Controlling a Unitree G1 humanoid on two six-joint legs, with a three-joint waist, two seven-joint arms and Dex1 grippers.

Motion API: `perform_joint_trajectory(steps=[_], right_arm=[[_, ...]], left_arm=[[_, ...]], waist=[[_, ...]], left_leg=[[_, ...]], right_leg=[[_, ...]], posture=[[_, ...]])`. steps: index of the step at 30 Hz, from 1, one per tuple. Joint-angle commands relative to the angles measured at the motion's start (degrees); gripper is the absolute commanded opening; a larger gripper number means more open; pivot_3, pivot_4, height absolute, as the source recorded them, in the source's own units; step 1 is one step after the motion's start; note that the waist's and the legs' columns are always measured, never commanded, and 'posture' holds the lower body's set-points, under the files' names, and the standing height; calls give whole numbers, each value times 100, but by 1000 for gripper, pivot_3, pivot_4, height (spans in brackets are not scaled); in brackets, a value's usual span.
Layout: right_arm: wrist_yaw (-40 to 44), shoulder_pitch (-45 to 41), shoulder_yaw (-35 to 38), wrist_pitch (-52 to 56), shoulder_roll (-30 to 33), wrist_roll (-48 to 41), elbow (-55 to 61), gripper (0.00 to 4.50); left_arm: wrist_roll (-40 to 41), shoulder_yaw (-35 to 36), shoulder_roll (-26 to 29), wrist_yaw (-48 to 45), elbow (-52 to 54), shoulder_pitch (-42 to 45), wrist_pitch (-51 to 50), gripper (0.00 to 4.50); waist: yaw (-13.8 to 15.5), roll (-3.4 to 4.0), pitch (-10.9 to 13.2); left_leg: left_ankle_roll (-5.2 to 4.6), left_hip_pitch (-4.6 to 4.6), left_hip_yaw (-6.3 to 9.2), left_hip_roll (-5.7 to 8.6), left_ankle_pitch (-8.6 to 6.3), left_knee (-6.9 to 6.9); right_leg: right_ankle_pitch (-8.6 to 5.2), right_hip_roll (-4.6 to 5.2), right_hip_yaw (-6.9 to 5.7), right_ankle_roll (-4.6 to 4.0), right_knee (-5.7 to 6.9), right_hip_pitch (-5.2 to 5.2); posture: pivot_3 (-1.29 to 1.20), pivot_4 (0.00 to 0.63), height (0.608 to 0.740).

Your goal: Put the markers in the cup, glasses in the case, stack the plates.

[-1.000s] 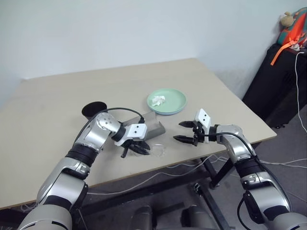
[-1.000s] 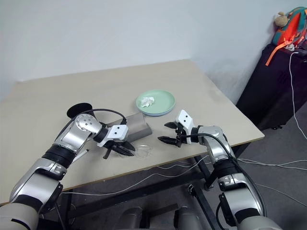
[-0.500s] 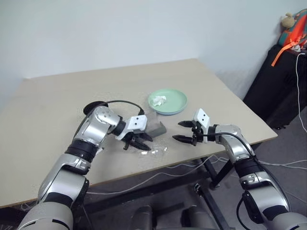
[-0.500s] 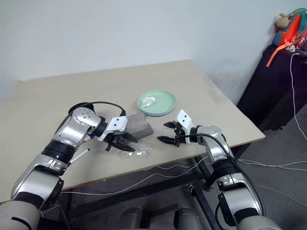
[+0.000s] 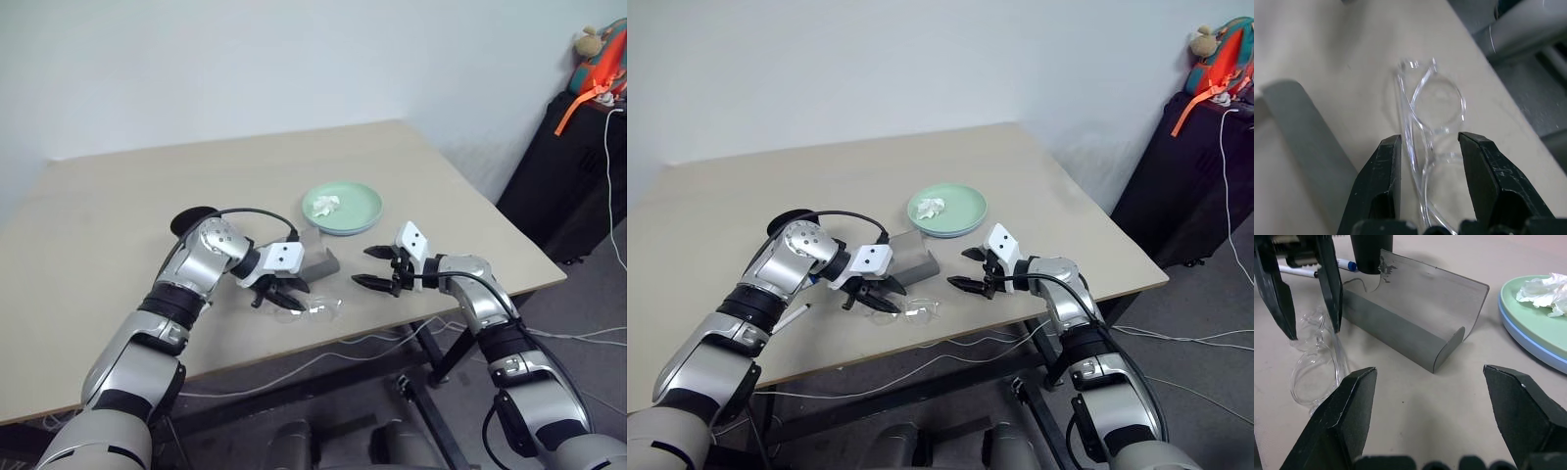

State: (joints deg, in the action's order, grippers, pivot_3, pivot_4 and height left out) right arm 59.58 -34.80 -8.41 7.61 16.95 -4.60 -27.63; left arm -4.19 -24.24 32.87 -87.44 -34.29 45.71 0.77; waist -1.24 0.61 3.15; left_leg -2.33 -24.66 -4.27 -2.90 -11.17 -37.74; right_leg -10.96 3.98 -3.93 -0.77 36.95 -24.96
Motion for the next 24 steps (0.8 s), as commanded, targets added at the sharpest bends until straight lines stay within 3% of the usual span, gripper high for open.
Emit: perform_joint_trajectory(steps=[1,10,13,17,24], right_arm=[[-49,-100,54,-112,-16,-123,86,3790],[-92,-88,59,-154,-6,-120,71,3790],[-98,-87,57,-157,-4,-115,71,3790],[-106,-91,54,-165,-3,-107,61,3790],[-131,-127,48,-208,-18,-87,0,3790]], left_arm=[[-111,5,-91,71,-132,230,188,1879],[-310,10,-250,177,-552,323,500,1879],[-325,24,-250,151,-630,359,553,1302],[-334,46,-249,140,-664,393,573,40],[-273,70,-232,73,-532,386,506,40]], waist=[[-1,0,0],[-1,0,0],[-2,0,0],[3,0,-1],[1,-1,-1]], left_leg=[[0,0,0,0,0,0],[-1,0,1,0,0,-1],[-1,0,1,0,0,-3],[-1,1,3,0,0,-6],[0,1,6,1,0,-9]], right_leg=[[0,0,0,0,0,0],[0,-1,0,0,2,0],[0,0,0,0,3,0],[0,0,-1,0,4,4],[0,0,-1,1,4,7]], posture=[[0,0,740],[0,0,740],[0,0,740],[0,0,740],[0,0,740]])
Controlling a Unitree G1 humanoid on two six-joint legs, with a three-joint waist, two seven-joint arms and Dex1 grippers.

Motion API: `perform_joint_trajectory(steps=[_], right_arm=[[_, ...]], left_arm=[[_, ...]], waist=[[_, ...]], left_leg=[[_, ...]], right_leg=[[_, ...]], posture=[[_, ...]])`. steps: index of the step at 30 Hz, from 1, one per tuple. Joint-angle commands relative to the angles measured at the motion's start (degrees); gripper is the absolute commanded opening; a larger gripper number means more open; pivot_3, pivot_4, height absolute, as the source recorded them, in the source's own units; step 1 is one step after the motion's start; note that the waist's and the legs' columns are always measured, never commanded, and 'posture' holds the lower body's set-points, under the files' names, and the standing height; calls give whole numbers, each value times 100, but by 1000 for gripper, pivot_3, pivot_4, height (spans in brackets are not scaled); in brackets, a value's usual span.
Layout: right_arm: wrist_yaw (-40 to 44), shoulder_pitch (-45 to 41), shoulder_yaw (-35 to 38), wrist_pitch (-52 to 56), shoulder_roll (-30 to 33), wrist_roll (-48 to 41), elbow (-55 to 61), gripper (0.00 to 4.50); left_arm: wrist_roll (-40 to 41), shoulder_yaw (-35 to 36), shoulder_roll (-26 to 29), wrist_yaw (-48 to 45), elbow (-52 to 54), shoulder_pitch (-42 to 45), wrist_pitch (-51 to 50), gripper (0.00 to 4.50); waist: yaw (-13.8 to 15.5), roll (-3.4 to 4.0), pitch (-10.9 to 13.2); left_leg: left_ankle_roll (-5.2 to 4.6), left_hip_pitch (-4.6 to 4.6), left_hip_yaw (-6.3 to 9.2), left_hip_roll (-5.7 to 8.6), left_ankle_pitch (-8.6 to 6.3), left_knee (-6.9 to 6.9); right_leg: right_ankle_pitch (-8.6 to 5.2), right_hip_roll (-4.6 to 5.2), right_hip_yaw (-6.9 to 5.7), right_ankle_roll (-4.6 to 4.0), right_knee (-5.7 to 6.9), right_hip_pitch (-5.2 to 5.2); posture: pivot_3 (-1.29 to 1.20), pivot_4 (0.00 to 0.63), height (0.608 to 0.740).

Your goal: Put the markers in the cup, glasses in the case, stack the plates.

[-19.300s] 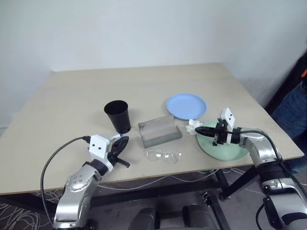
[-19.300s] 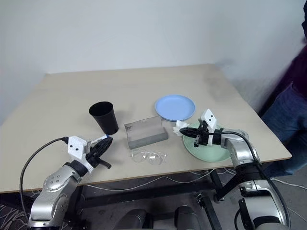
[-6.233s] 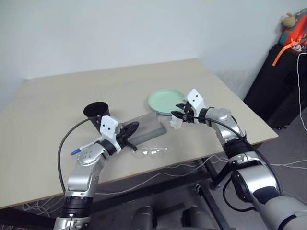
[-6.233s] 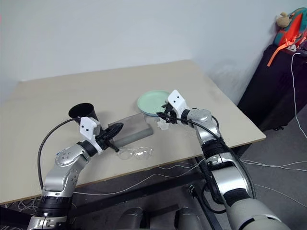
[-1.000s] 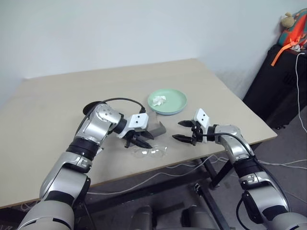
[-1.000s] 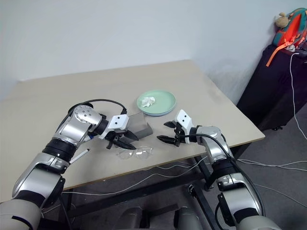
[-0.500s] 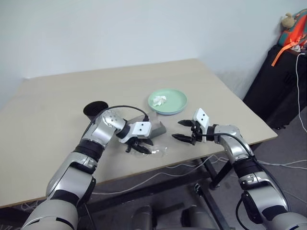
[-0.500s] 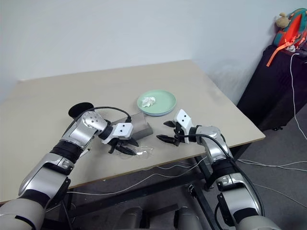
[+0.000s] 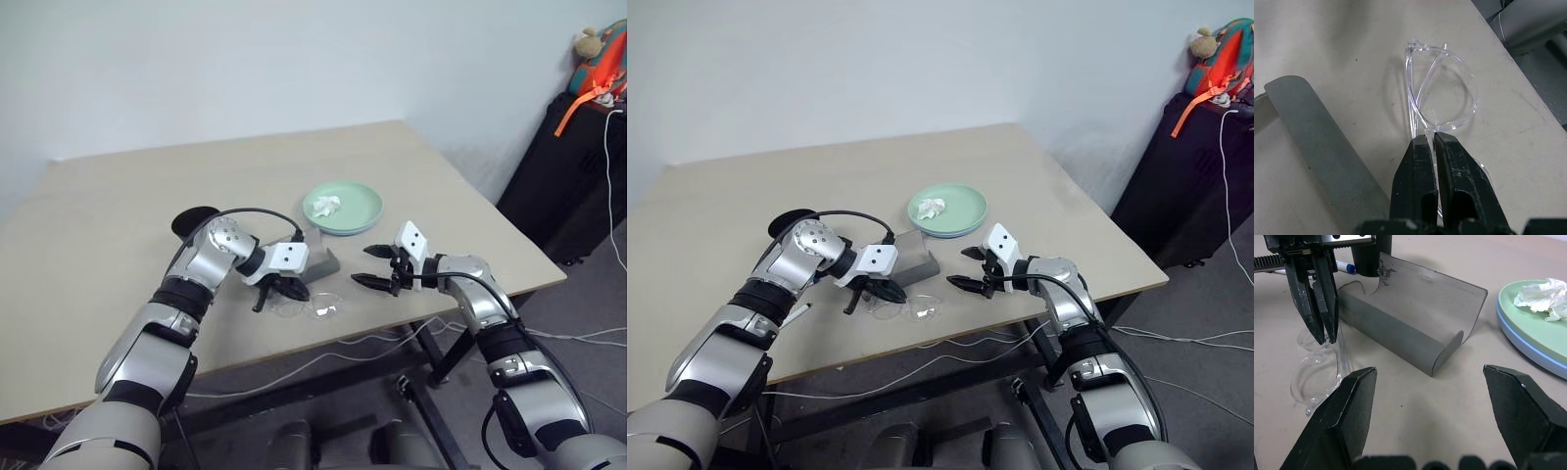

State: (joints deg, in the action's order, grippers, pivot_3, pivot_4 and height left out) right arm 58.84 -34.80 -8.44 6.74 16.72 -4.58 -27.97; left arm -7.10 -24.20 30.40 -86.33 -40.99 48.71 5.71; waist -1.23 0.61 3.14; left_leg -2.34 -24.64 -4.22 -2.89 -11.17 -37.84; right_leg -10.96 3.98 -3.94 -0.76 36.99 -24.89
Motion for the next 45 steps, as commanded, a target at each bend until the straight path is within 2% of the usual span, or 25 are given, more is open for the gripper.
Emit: perform_joint_trajectory(steps=[1,8,13,20,26,29,34,45], right_arm=[[-62,-134,51,-130,1,-86,20,3790],[-106,-177,53,-194,-5,-77,-61,3790],[-224,-265,123,-279,18,-80,-187,3790],[-355,-615,319,-510,132,-131,-764,3790],[-301,-828,412,-738,238,-118,-1283,3790],[-269,-776,400,-780,229,-114,-1261,3790],[-271,-684,375,-780,166,-116,-1157,3790],[-291,-502,370,-707,89,-126,-919,3790]], left_arm=[[33,70,18,-63,151,83,-19,40],[197,154,40,-233,332,29,-225,40],[580,379,55,-418,786,84,-763,40],[771,637,215,-389,1163,346,-1193,40],[321,611,339,321,459,800,-748,40],[-37,530,287,936,-149,1050,-387,40],[-430,395,178,1395,-778,1206,13,40],[-1066,241,-133,2317,-1638,1351,128,40]], waist=[[0,0,0],[-1,0,0],[-2,-1,1],[-12,-1,1],[-7,-2,1],[-10,-2,1],[-11,-2,1],[-4,-4,2]], left_leg=[[0,0,0,0,0,1],[0,-1,0,0,0,1],[0,-1,0,0,0,1],[-2,-1,2,0,1,1],[-16,0,3,3,9,2],[-18,0,2,4,10,2],[-20,0,1,3,12,5],[-12,-1,0,4,7,3]], right_leg=[[0,0,0,0,0,0],[0,0,0,0,0,0],[0,0,0,0,0,-1],[0,-2,1,0,1,0],[0,-3,1,0,0,3],[0,-2,2,1,0,3],[7,-3,3,13,0,1],[8,-2,2,14,1,0]], posture=[[0,0,740],[0,0,740],[0,0,740],[0,0,740],[0,0,740],[0,0,740],[0,0,740],[0,0,740]])
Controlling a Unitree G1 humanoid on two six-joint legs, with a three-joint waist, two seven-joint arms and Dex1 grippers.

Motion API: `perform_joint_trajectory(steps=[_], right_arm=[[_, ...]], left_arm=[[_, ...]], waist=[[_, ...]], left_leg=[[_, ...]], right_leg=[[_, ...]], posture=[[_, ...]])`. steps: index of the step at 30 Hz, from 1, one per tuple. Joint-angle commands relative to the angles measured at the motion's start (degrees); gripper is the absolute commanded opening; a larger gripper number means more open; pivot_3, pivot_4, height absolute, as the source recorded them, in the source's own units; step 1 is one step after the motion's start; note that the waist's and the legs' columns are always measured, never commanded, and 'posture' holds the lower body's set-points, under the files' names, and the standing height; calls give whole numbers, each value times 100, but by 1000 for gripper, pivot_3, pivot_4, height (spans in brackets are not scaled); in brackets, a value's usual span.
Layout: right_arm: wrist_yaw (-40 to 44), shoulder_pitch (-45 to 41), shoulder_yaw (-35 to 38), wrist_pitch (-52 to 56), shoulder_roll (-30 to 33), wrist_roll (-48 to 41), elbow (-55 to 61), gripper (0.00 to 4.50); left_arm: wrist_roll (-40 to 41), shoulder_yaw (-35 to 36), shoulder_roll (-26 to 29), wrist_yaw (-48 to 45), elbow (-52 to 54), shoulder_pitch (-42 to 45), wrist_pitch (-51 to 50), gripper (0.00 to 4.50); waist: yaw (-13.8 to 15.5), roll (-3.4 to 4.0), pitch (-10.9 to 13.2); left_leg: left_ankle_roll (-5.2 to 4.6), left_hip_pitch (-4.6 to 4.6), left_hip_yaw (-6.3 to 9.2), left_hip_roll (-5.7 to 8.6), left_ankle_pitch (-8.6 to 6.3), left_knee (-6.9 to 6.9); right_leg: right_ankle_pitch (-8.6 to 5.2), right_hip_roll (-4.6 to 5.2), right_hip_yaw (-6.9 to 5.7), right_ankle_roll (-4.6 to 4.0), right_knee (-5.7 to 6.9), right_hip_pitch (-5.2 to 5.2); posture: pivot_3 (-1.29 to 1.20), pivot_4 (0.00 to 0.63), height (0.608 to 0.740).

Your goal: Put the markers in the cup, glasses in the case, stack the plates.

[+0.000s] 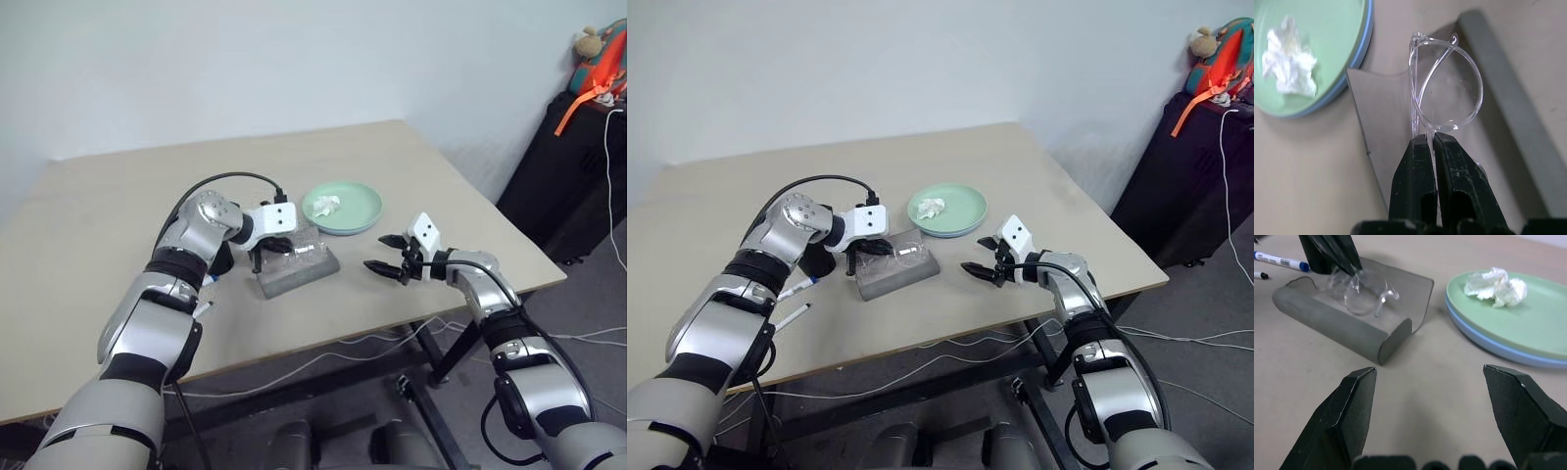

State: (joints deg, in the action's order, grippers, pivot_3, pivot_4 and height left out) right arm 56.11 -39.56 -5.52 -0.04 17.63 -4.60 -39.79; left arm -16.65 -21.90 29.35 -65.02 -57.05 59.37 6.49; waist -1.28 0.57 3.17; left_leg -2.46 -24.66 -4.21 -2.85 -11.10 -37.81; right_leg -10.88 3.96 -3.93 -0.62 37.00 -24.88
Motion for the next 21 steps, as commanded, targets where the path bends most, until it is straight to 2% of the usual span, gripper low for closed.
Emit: perform_joint_trajectory(steps=[1,7,18,21], right_arm=[[-20,-14,71,-21,-14,-124,283,3790],[-31,5,55,-2,-60,-111,317,3790],[-25,12,32,0,-84,-100,326,3790],[-22,19,18,2,-94,-97,338,3790]], left_arm=[[-130,21,-68,235,-68,298,16,40],[-151,58,-210,286,-146,280,-40,40],[-81,40,-181,-390,249,-36,-340,40],[8,105,-184,-500,415,-116,-468,586]], waist=[[1,0,0],[-1,-1,1],[-7,-2,1],[-3,-2,1]], left_leg=[[0,0,0,0,0,0],[3,0,0,0,-2,1],[6,0,0,0,-4,1],[7,0,1,0,-4,0]], right_leg=[[0,0,0,0,0,0],[0,0,0,0,0,0],[0,0,0,0,0,-1],[0,0,-1,0,0,0]], posture=[[0,0,740],[0,0,740],[0,0,740],[0,0,740]])
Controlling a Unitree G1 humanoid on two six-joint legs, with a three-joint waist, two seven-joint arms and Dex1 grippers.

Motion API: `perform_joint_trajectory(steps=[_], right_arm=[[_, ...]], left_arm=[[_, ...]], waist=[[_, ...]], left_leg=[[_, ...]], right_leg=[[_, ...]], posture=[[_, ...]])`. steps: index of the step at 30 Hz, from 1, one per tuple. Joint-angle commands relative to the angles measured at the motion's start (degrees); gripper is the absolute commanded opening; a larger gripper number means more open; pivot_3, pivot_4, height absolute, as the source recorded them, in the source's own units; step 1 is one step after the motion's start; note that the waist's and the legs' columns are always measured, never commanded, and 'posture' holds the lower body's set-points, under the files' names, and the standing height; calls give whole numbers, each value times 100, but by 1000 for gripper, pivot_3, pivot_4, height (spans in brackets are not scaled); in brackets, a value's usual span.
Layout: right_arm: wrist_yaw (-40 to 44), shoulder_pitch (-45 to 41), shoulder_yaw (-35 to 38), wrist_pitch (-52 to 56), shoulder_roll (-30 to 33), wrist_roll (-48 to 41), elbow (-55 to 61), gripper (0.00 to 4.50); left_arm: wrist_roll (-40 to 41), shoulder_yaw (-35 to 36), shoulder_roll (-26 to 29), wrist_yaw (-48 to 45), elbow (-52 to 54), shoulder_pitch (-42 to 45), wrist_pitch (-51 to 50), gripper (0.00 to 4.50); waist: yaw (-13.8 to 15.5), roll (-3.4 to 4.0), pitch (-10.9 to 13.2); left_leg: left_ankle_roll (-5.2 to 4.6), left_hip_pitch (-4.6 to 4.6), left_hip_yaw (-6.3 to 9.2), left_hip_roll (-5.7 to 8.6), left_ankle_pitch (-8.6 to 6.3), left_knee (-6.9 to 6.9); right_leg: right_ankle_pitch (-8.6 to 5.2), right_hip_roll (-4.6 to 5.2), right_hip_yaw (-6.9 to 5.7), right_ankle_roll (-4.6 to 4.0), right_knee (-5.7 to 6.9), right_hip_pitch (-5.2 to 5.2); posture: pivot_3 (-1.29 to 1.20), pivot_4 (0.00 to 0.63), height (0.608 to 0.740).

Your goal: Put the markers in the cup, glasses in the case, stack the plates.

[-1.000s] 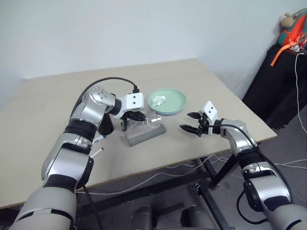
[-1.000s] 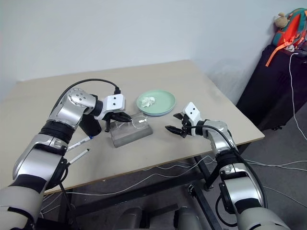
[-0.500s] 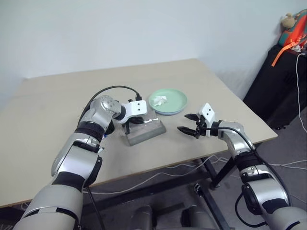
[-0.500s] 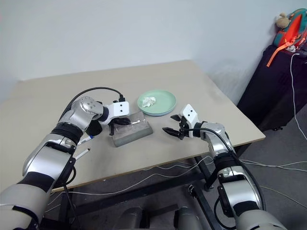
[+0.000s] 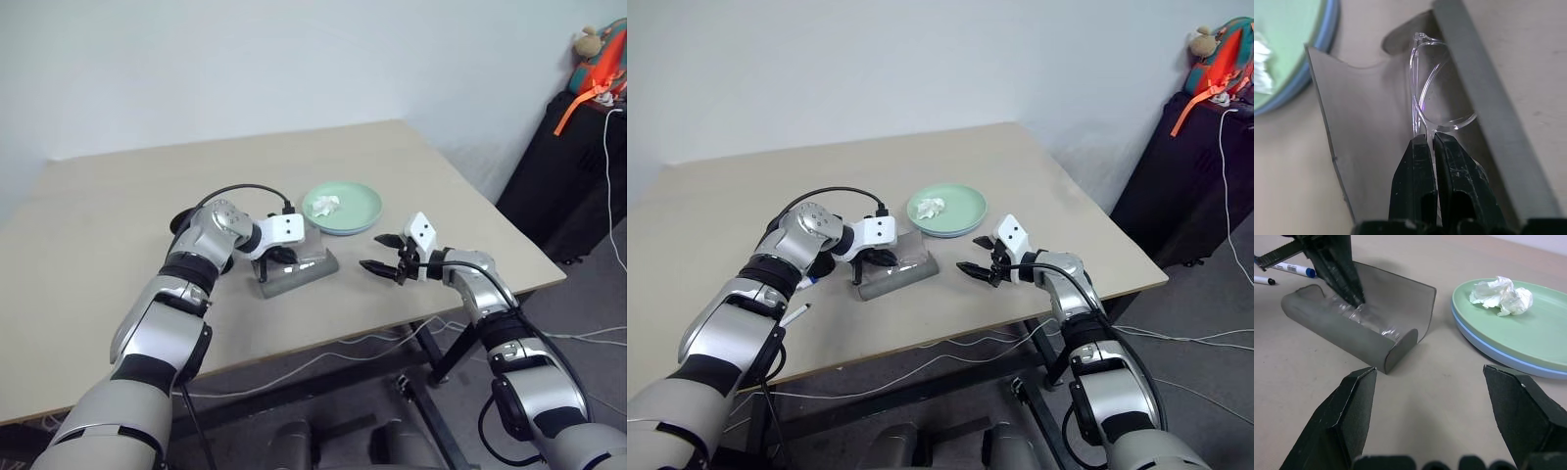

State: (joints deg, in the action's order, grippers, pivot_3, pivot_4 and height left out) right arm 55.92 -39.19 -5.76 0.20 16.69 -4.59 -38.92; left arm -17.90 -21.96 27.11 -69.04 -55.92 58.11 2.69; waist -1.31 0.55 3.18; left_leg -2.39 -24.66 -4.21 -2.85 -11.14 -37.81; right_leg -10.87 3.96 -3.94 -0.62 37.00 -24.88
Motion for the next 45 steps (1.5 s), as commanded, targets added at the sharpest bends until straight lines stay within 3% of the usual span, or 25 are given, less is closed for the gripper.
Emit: perform_joint_trajectory(steps=[1,4,14,17,21,33,39,45], right_arm=[[-2,-20,39,-23,-2,-99,250,3790],[-2,-36,23,-27,-11,-91,236,3790],[5,-22,-25,-20,-35,-83,256,3790],[6,-25,-28,-15,-27,-94,269,3790],[5,-22,-26,-13,-15,-101,285,3790],[-14,11,-13,47,-5,-116,396,3790],[-21,74,-5,97,30,-119,491,3790],[-11,67,-14,126,34,-117,510,3790]], left_arm=[[146,122,42,-96,342,-8,-111,932],[191,183,49,22,424,-12,-122,1925],[437,645,-44,659,156,667,-208,1925],[241,577,-35,1051,-133,809,-133,1326],[-63,368,-42,1578,-466,894,35,21],[-1186,-599,-49,2258,-1136,768,640,21],[-368,-72,-73,870,-792,598,389,21],[95,104,290,-417,310,94,79,21]], waist=[[0,0,0],[-3,0,0],[3,-15,10],[-3,-15,10],[-10,-17,10],[3,-25,15],[-4,-26,16],[-12,-27,17]], left_leg=[[0,0,0,0,0,0],[0,0,0,0,0,-1],[-1,-1,2,0,1,-3],[-2,0,2,3,1,-2],[-10,1,1,2,6,0],[5,0,0,3,-3,-2],[5,-2,-2,3,-3,-1],[5,-3,-1,0,-3,0]], right_leg=[[0,0,0,0,0,0],[0,1,1,0,0,0],[0,0,-1,1,1,1],[1,1,0,2,0,3],[1,-2,1,3,1,2],[1,1,1,3,2,0],[1,3,2,3,1,-3],[1,0,2,1,3,-6]], posture=[[0,0,740],[0,0,740],[0,0,740],[0,0,740],[0,0,740],[0,0,740],[0,0,740],[0,0,740]])
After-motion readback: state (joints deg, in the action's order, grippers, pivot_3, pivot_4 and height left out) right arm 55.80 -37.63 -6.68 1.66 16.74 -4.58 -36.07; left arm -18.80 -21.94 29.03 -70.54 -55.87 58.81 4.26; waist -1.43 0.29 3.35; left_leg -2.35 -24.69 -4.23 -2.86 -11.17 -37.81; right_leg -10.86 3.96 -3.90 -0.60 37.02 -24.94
